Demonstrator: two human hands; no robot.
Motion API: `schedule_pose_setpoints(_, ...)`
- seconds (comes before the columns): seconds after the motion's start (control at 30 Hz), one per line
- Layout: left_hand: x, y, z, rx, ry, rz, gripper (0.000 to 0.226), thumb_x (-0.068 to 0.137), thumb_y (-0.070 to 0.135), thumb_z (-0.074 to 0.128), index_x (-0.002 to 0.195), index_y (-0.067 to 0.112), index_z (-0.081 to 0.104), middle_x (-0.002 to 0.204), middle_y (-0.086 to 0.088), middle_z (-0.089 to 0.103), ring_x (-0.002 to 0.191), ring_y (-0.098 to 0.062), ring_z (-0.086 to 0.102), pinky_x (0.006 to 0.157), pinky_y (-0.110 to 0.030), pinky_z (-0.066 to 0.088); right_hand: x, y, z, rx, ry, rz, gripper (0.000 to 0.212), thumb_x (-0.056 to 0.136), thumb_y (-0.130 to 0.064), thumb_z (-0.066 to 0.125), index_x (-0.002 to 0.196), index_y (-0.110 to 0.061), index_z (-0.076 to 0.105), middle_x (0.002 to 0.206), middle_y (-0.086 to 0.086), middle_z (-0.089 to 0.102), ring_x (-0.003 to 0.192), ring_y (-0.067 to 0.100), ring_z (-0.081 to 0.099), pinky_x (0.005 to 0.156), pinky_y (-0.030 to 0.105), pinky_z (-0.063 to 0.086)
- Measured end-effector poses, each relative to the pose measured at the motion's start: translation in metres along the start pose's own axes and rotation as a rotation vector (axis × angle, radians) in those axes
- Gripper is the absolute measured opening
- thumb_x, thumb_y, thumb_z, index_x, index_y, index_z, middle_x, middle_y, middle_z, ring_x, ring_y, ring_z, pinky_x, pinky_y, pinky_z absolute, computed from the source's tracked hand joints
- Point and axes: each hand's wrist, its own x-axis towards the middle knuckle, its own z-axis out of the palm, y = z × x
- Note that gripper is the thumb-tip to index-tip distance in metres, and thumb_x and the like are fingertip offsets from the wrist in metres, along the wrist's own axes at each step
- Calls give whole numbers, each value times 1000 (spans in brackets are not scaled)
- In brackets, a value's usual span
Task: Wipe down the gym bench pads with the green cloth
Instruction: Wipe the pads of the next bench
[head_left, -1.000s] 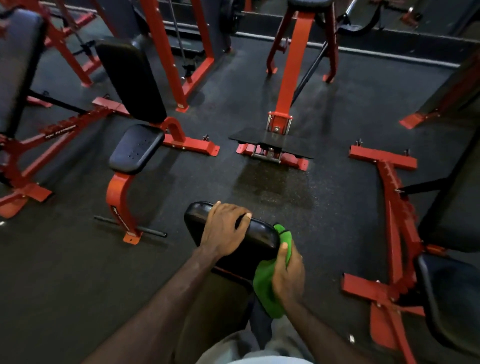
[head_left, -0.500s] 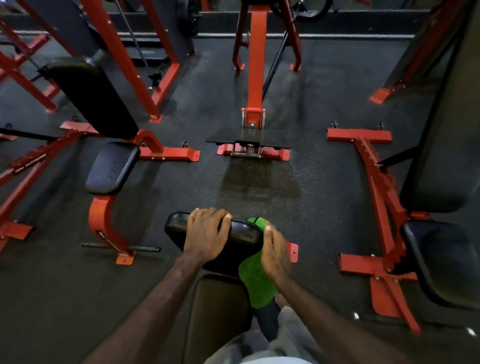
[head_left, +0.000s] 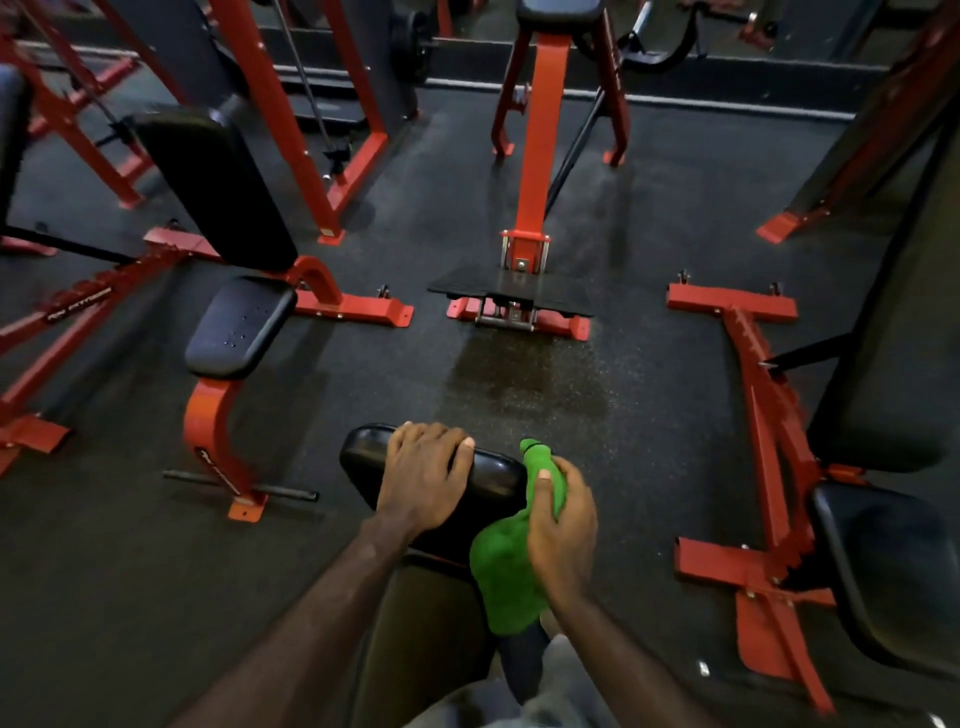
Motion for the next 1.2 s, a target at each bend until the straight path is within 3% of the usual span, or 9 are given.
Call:
schedule_pose_setpoints(0.1,0,0,1,-78,32,14,37,101,46,35,105,28,66,102,7,67,105,-17,59,110,-37,29,-13,-27,-2,-8,-35,-203,51,96,-47,66,140,-23,55,128,-9,56,119,6,54,102,25,42)
schedule_pose_setpoints(0.23,-8,-11,-14,-596,295,-166,27,90,20,55,114,15,68,112,2,68,105,-15,59,100,-28,41,-2,-56,20,-186,-260,-542,52,93,-51,66,138,-24,62,126,-7,61,113,11,56,98,24,41)
schedule_pose_setpoints(0.4,-43,-47,-9,-565,551,-459,38,88,19,57,124,16,67,130,3,64,121,-13,56,111,-19,34,21,-81,61,-559,-287,-645,46,93,-58,57,131,-35,68,128,-10,66,116,19,58,98,41,39)
schedule_pose_setpoints(0.5,-50,-58,-12,-662,525,-548,42,95,24,56,135,13,63,139,0,60,129,-12,53,114,-29,38,14,-92,72,-661,-461,-877,53,93,-59,52,142,-40,56,144,-6,57,134,21,52,115,54,35)
schedule_pose_setpoints(0.57,-53,-61,-15,-705,457,-591,41,101,20,59,141,14,58,145,-1,56,135,-15,50,114,-25,36,21,-92,73,-691,-579,-1011,57,94,-55,55,148,-40,49,151,-1,53,133,24,55,109,48,45)
schedule_pose_setpoints(0.73,-66,-67,-17,-769,305,-711,48,102,19,61,149,16,50,150,-1,52,138,-18,50,113,-24,34,31,-120,107,-598,-530,-652,48,98,-50,57,143,-34,57,140,-1,61,123,23,61,101,37,50)
schedule_pose_setpoints(0.87,-82,-71,-7,-813,206,-715,46,100,13,62,145,19,52,142,-1,60,128,-17,59,94,-7,38,18,-111,99,-772,-679,-1235,50,96,-50,49,145,-43,51,149,-4,54,123,24,58,90,43,54)
schedule_pose_setpoints(1.03,-88,-68,0,-845,187,-776,51,100,11,62,149,17,49,140,1,58,115,-13,61,77,4,38,25,-147,128,-740,-648,-835,46,94,-55,56,137,-38,62,134,-2,65,121,24,64,98,38,52)
schedule_pose_setpoints(1.2,-88,-75,-9,-844,205,-764,31,98,8,61,129,16,61,114,8,63,111,-12,62,75,0,38,12,-146,132,-969,-866,-1316,41,91,-52,50,130,-43,59,135,-11,61,115,23,64,87,42,54)
